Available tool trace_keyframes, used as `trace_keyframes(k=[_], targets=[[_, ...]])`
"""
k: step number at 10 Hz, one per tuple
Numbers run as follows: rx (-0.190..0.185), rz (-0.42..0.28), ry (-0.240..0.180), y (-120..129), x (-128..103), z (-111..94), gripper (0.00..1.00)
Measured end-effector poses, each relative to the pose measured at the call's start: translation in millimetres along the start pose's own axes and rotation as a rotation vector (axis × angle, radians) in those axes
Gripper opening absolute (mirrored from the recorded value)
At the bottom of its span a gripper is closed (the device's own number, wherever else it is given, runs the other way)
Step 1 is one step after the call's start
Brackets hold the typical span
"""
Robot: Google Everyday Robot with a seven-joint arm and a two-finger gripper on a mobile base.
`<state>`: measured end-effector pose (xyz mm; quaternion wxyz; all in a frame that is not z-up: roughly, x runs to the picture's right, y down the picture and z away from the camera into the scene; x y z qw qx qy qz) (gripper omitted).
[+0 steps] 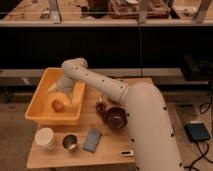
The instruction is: Place apple in tray
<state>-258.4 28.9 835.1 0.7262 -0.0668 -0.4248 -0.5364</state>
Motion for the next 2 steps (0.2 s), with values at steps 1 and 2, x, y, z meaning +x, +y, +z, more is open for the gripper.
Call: trace_keyframes(k=[1,2], targets=[[0.026,0.004,0.01,3.3,0.3,-13.6,0.8],[0.055,0.006,0.03,13.7,1.1,-37.2,0.8]])
